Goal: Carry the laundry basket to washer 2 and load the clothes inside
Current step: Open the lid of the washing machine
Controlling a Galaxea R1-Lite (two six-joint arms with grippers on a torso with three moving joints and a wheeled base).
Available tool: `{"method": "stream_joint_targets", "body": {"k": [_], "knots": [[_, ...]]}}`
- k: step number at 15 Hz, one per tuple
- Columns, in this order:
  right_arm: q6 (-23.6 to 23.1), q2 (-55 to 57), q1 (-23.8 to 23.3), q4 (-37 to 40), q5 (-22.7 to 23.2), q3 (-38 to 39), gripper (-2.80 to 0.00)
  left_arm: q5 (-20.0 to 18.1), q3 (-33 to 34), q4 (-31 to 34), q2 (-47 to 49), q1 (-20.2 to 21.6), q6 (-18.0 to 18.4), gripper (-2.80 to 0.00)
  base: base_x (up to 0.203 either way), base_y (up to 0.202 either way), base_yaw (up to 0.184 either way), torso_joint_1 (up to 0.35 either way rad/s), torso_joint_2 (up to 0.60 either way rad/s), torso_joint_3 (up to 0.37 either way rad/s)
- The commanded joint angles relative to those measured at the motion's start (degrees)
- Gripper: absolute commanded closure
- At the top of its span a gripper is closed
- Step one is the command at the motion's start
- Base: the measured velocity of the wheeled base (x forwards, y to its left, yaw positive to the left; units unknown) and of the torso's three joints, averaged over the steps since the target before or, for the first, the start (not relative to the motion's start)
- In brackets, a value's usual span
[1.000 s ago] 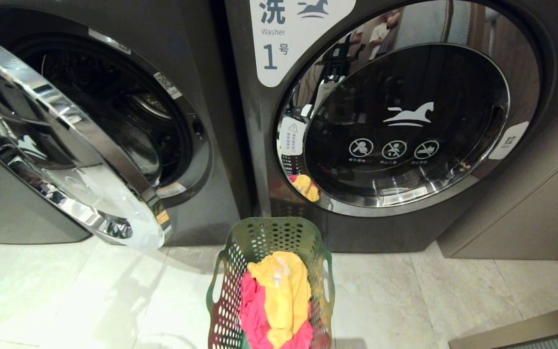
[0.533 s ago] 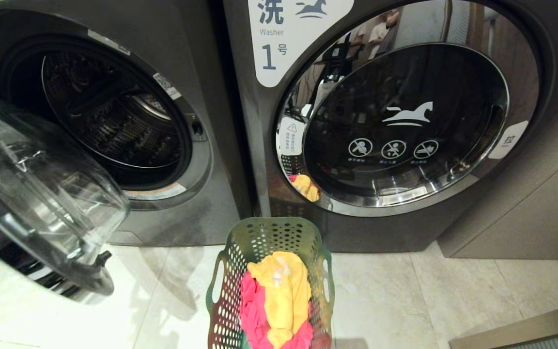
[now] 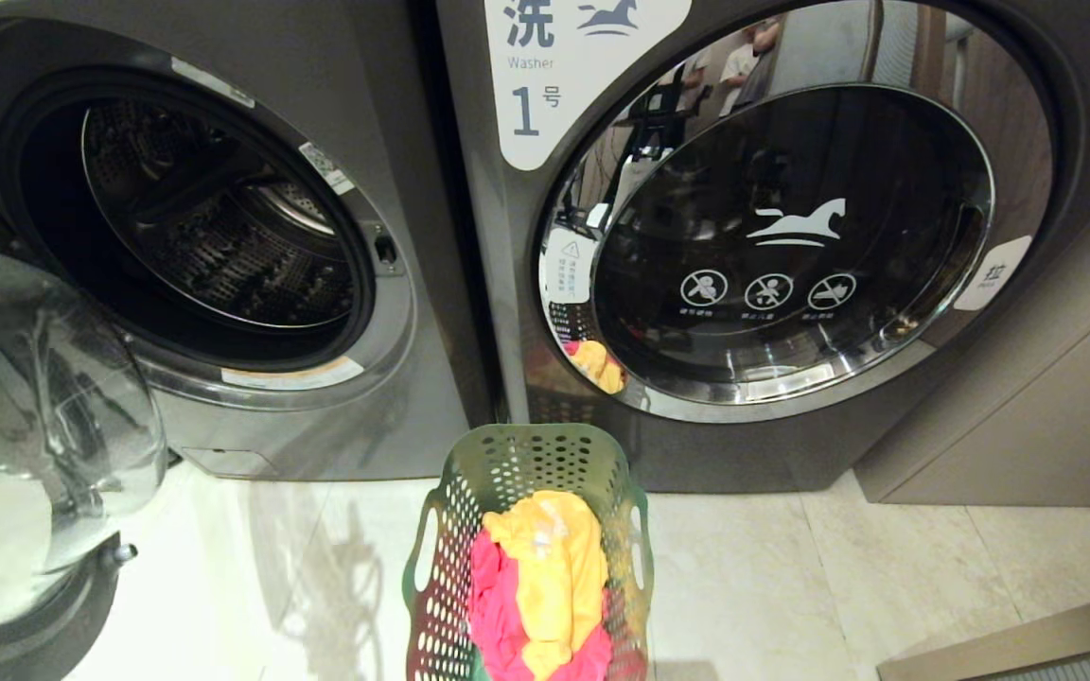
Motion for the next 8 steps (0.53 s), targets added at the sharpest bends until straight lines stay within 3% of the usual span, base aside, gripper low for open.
{"method": "stream_joint_targets", "body": {"k": [1, 3, 4, 8], "knots": [[0.0, 0.0, 0.0, 0.0, 0.0, 0.0, 0.00, 12.2, 0.3, 0.0, 4.2, -5.5, 3.1, 0.00, 0.000, 0.000, 0.000, 0.000, 0.00, 0.000], [0.0, 0.0, 0.0, 0.0, 0.0, 0.0, 0.00, 27.8, -0.9, 0.5, 7.6, -7.6, 5.9, 0.00, 0.000, 0.000, 0.000, 0.000, 0.00, 0.000], [0.0, 0.0, 0.0, 0.0, 0.0, 0.0, 0.00, 33.1, -2.1, 0.7, 10.1, -8.0, 7.0, 0.00, 0.000, 0.000, 0.000, 0.000, 0.00, 0.000], [0.0, 0.0, 0.0, 0.0, 0.0, 0.0, 0.00, 38.0, -7.4, 0.1, 17.0, -3.2, 8.5, 0.00, 0.000, 0.000, 0.000, 0.000, 0.00, 0.000]]}}
